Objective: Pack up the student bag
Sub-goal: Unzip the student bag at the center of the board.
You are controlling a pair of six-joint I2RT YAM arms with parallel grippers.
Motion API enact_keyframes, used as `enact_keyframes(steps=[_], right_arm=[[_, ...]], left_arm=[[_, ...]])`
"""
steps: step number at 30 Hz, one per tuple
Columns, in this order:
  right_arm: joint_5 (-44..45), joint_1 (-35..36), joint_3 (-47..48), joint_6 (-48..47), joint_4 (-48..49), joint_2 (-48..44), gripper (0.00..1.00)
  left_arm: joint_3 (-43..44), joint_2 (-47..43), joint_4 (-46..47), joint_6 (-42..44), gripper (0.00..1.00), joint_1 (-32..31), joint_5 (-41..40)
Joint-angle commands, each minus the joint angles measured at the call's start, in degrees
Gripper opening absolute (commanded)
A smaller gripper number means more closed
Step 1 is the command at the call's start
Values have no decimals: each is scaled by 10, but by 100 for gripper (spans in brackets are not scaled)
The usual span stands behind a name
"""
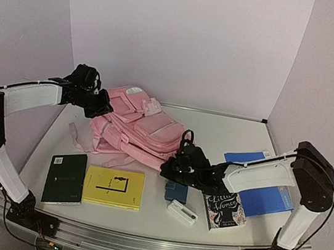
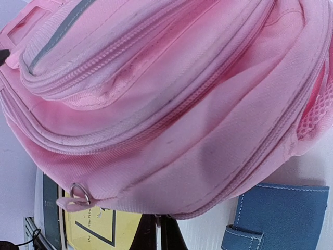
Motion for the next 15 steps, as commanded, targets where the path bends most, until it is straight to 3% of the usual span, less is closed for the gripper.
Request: enact_keyframes(steps=[1,10,15], right_arm=[[-49,-40,-14,-52,-17,-11,0],[-153,-42,-7,-113,6,6,0],[-159,-41,-4,-128,6,10,1]], left_arm=[[40,10,54,105,0,48,-57],[82,61,57,191,0,58,-39],[88,58,61,210,15,57,11]])
